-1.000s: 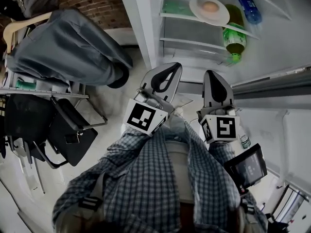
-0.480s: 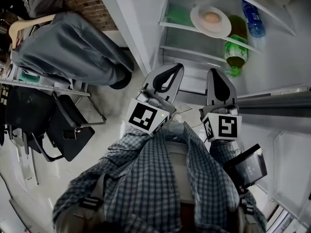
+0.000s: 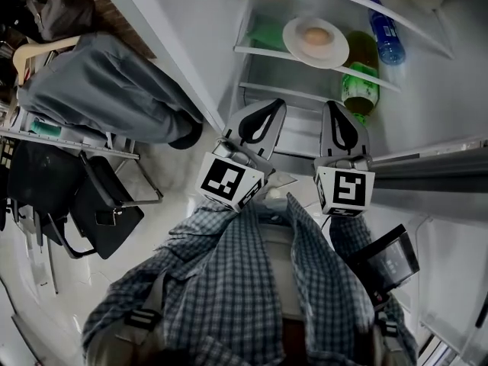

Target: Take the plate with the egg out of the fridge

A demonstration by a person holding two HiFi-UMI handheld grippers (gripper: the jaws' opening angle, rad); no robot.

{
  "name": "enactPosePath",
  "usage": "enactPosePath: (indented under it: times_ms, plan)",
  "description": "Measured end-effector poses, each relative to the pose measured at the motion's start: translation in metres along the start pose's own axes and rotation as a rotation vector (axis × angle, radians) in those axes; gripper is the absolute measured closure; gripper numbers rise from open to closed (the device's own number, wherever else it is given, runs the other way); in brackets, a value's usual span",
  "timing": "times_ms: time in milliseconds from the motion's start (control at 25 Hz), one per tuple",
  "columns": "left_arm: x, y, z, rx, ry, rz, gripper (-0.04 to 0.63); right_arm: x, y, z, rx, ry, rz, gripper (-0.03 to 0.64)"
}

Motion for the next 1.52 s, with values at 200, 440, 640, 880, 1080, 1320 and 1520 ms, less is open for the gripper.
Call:
enactPosePath:
  times_ms: [200,440,640,880,1080,1320,1520]
  plan:
    - [0.002,-0.004,0.008,-0.002,0.013,0.005,0.589,-0.007,-0.004,0.016,0.054,0.021,-0.068,0.612]
    - [0.008,-0.007,0.018,-0.01,0.031,0.009,0.589,-0.015,-0.007,0.038,0.091,0.034,-0.306,0.612]
    - [0.012,-0.011,0.022,-0.011,0.045,-0.001,0.589,-0.016,-0.012,0.055,0.146,0.054,-0.595,0.611]
    - [0.015,-0.015,0.026,-0.004,0.06,-0.012,0.589,-0.011,-0.015,0.072,0.176,0.077,-0.806,0.56]
    - [0.012,-0.017,0.028,0.001,0.068,-0.017,0.589,-0.009,-0.021,0.078,0.192,0.088,-0.955,0.551]
    - [0.015,-0.019,0.026,0.006,0.086,-0.027,0.589,-0.009,-0.032,0.091,0.22,0.092,-1.055,0.552]
    - [0.017,-0.019,0.024,0.006,0.101,-0.027,0.589,-0.01,-0.033,0.096,0.218,0.074,-1.089,0.552]
Point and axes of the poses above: the fingertips, and each gripper's own axes: z forward along the fingers, x to its left, y out of its top, the point moved 2 cm from there along -z, backward along the fingers, and after that the axes turned 2 degrees about -z, right-handed, at the moved point
